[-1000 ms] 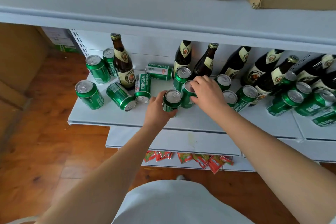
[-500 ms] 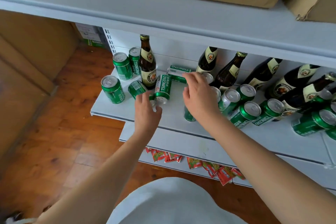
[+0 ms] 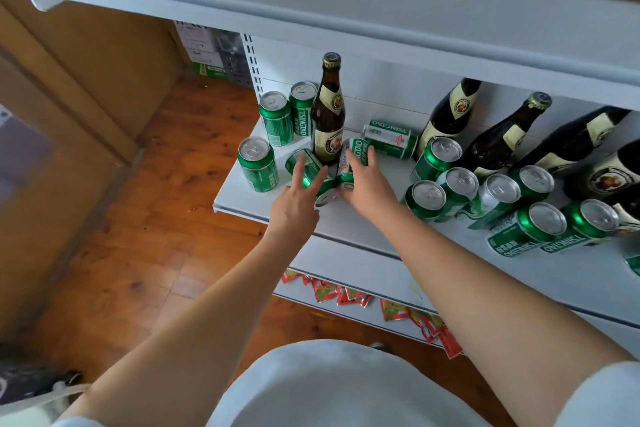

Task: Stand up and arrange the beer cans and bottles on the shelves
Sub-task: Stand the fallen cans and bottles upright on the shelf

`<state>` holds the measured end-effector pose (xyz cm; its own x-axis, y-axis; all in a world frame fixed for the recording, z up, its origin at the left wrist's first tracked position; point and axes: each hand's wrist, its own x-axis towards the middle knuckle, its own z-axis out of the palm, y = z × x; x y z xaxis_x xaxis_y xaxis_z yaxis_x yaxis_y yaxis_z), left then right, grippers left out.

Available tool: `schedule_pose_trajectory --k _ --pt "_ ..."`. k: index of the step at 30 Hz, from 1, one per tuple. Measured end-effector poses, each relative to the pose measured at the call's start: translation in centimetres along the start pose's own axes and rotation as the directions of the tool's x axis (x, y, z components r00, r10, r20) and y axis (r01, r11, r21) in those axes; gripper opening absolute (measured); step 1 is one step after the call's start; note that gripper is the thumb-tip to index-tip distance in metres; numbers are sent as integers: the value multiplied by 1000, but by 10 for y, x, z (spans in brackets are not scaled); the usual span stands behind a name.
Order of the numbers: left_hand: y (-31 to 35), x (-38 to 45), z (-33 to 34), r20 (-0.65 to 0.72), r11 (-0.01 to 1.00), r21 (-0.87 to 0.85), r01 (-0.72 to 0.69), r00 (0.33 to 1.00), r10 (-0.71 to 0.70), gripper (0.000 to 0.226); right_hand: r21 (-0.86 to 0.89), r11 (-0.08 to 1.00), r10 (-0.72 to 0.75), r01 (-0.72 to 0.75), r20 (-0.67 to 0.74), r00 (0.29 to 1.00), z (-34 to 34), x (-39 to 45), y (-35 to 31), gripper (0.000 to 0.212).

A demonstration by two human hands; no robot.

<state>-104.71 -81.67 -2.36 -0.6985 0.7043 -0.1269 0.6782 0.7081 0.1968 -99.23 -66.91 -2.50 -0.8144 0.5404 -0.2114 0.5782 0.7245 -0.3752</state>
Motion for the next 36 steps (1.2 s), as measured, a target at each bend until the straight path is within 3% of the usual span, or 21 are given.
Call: schedule_pose_trajectory --k 5,11,17,20,24,27,31,36 --pt "-8 8 4 -43 994 77 -80 996 83 90 89 996 -6 7 -7 1000 11 3 2 95" --pt "-17 21 13 -87 944 242 -223 964 250 90 -231 973 -12 -3 -65 998 8 -4 0 108" --pt "-25 27 15 -275 913 306 -268 894 355 64 -317 947 4 -60 -175 984 6 -7 -8 90" --pt "-25 23 14 -318 925 257 -282 879 356 67 -375 925 -2 -56 -151 988 3 -10 -10 84" --pt "-14 14 0 -249 951 171 -258 923 295 77 -464 886 -38 -9 -92 995 -10 -15 -11 87" --pt "-7 10 -11 -229 984 23 -178 957 178 79 -420 908 -57 4 -113 992 -31 -16 -11 74" --pt "1 11 -18 -248 971 -220 -91 968 35 71 -333 942 -64 46 -45 997 -66 -13 -6 75" --pt "14 11 -23 -265 943 -326 -62 964 -29 66 -354 934 -72 42 -73 995 -89 -16 13 58"
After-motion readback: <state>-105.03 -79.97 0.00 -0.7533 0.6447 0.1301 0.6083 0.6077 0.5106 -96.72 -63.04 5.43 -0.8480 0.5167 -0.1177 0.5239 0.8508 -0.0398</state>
